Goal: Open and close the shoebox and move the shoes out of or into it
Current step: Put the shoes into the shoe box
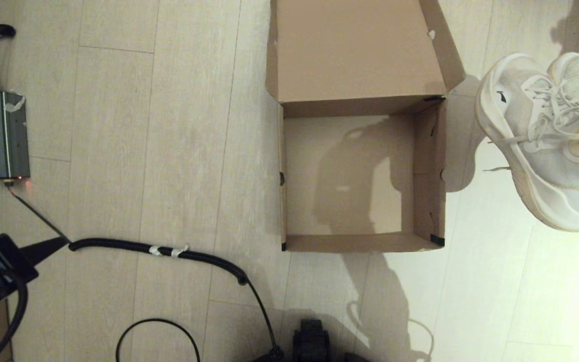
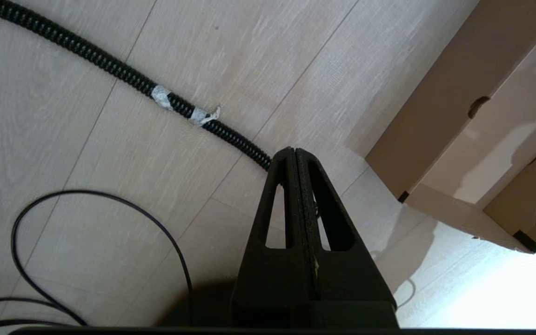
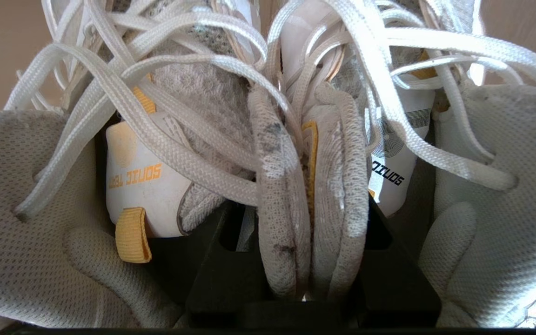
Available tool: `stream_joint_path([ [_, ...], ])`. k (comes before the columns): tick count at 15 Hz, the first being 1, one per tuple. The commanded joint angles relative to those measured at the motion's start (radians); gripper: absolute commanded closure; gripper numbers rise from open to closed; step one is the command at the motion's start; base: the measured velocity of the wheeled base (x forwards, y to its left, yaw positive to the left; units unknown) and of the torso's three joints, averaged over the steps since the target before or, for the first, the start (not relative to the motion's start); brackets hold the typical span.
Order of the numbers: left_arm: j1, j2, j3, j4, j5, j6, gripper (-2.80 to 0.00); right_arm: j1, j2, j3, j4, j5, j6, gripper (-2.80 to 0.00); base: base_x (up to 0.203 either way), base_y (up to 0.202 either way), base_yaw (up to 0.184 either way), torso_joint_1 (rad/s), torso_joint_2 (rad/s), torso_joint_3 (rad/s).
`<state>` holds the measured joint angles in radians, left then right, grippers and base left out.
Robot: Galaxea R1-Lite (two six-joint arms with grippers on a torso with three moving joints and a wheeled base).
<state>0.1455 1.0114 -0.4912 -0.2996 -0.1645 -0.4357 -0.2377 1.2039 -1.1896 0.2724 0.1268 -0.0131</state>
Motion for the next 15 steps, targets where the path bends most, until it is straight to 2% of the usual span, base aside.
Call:
stream_joint_path([
  [1, 0.0, -0.005, 0.005, -0.001, -0.001, -0.003, 0.0, 0.011, -0.036, -0.001, 0.002, 0.002, 0.001, 0.0, 0.0, 0.0, 0.0, 0.0, 0.0, 0.0],
  [6, 0.0, 0.008, 0.019, -0.004, -0.001, -0.003, 0.0, 0.17, -0.043, 0.006, 0.004, -0.019, 0.036, 0.0, 0.0, 0.0, 0.0, 0.0, 0.0, 0.0],
  [12, 0.0, 0.032, 0.022, -0.006, -0.001, -0.003, 0.0, 0.505, -0.032, -0.008, -0.003, -0.182, 0.105, 0.0, 0.0, 0.0, 0.0, 0.0, 0.0, 0.0],
  [15, 0.0, 0.039, 0.022, -0.006, -0.001, -0.003, 0.0, 0.591, -0.018, -0.004, -0.005, -0.204, 0.147, 0.0, 0.0, 0.0, 0.0, 0.0, 0.0, 0.0],
])
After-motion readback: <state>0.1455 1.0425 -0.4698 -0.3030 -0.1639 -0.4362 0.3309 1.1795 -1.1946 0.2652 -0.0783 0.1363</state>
